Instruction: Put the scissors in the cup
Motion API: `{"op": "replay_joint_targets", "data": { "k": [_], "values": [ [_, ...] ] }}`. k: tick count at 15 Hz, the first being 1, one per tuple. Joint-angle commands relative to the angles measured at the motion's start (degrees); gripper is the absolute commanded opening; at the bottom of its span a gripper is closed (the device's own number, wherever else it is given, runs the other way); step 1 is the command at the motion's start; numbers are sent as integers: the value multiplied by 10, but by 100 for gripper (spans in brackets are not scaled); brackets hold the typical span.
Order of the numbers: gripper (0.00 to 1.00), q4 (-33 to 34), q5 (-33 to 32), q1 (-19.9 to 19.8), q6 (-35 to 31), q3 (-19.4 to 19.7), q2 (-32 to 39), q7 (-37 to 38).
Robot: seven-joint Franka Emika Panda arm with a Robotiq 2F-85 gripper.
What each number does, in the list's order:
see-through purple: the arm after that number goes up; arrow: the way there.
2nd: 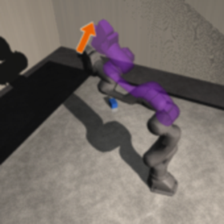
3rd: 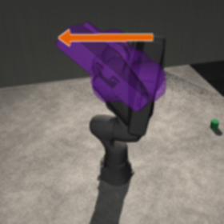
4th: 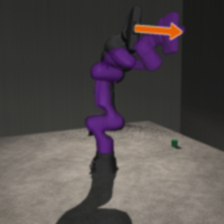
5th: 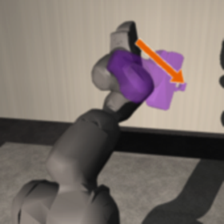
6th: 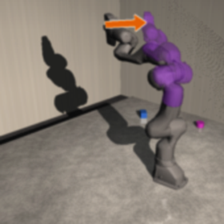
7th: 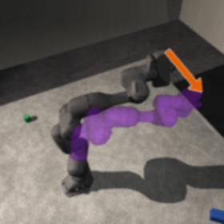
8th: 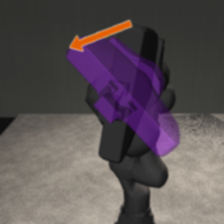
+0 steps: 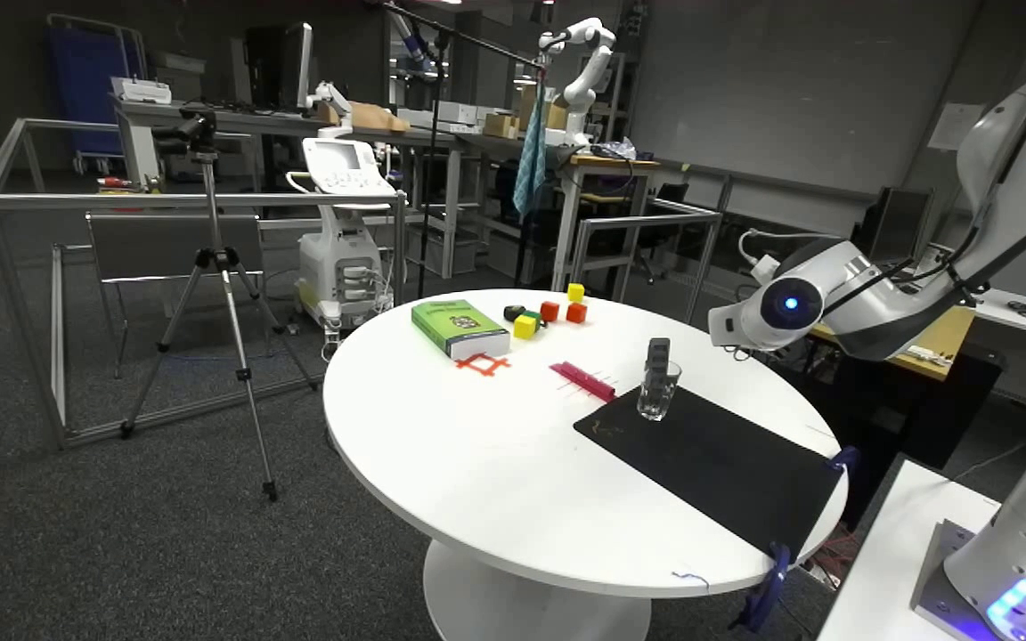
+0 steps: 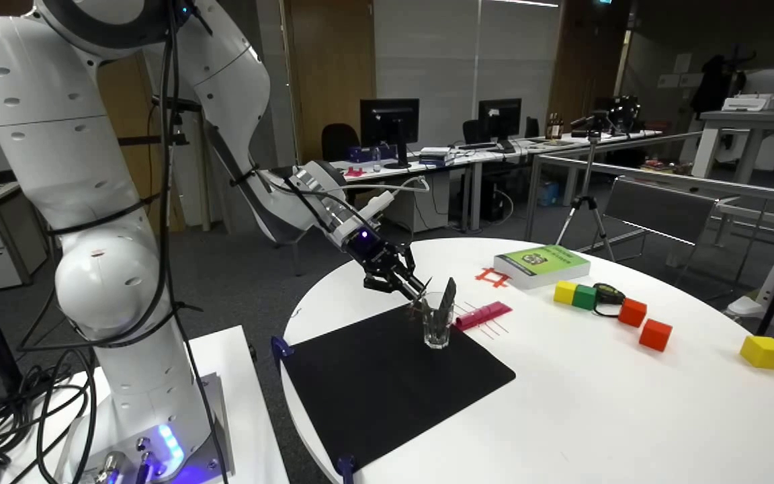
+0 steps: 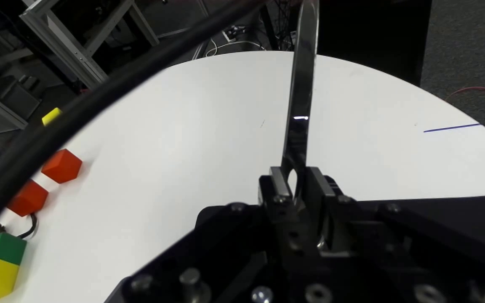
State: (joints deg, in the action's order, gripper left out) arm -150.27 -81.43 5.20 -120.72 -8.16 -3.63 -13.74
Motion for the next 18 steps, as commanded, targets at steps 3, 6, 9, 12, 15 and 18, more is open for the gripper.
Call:
{"op": "replay_joint_targets", "data": {
  "k": [3, 6, 9, 12, 15, 18],
  "values": [
    [4, 50, 5, 17, 19, -2, 20, -1],
    [4, 94, -5, 24, 22, -4, 48, 3],
    [4, 129, -30, 26, 33, -4, 85, 11],
    [4, 151, -54, 28, 50, -4, 125, 18],
    [4, 167, -69, 32, 68, -5, 158, 26],
    [4, 178, -77, 36, 76, -7, 183, 33]
  ]
}}
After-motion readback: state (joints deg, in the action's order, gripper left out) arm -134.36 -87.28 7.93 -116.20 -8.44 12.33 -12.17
